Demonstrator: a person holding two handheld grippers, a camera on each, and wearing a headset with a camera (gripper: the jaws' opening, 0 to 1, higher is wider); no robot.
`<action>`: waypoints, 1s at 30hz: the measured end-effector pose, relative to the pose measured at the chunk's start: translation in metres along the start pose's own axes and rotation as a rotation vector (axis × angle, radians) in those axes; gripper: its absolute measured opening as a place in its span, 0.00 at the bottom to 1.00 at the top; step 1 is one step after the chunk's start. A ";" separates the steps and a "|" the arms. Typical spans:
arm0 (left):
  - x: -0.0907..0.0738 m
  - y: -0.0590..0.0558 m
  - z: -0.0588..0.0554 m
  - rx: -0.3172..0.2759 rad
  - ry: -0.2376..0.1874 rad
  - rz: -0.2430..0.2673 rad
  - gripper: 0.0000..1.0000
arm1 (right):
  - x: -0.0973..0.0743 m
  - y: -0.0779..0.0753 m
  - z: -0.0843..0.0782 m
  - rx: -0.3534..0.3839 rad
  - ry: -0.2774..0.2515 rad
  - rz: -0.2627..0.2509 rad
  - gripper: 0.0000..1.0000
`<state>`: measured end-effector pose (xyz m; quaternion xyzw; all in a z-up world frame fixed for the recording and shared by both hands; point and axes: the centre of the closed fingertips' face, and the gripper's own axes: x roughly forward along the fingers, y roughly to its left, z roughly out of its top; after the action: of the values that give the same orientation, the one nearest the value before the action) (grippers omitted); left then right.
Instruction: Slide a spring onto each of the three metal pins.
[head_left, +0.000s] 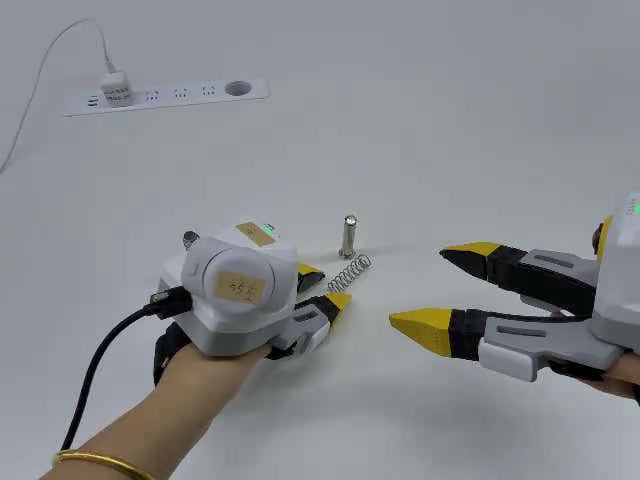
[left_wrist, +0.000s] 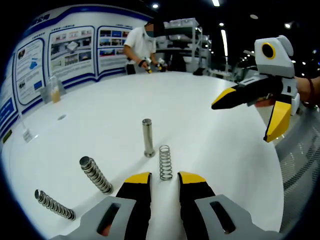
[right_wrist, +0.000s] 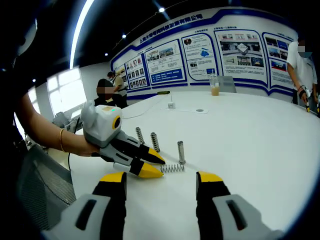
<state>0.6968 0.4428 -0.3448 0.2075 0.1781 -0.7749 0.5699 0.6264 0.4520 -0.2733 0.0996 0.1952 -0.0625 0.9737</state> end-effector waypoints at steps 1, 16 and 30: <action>0.001 0.000 0.000 -0.002 0.001 0.000 0.21 | 0.000 0.000 0.000 0.003 -0.001 -0.002 0.57; 0.004 -0.002 0.000 0.062 -0.003 0.000 0.11 | 0.001 -0.004 0.001 0.044 -0.017 -0.012 0.56; -0.005 -0.003 -0.002 0.061 0.011 -0.001 0.09 | 0.000 -0.010 0.012 0.072 -0.033 -0.030 0.56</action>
<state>0.6958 0.4488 -0.3438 0.2287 0.1577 -0.7792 0.5619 0.6287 0.4399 -0.2643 0.1306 0.1779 -0.0855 0.9716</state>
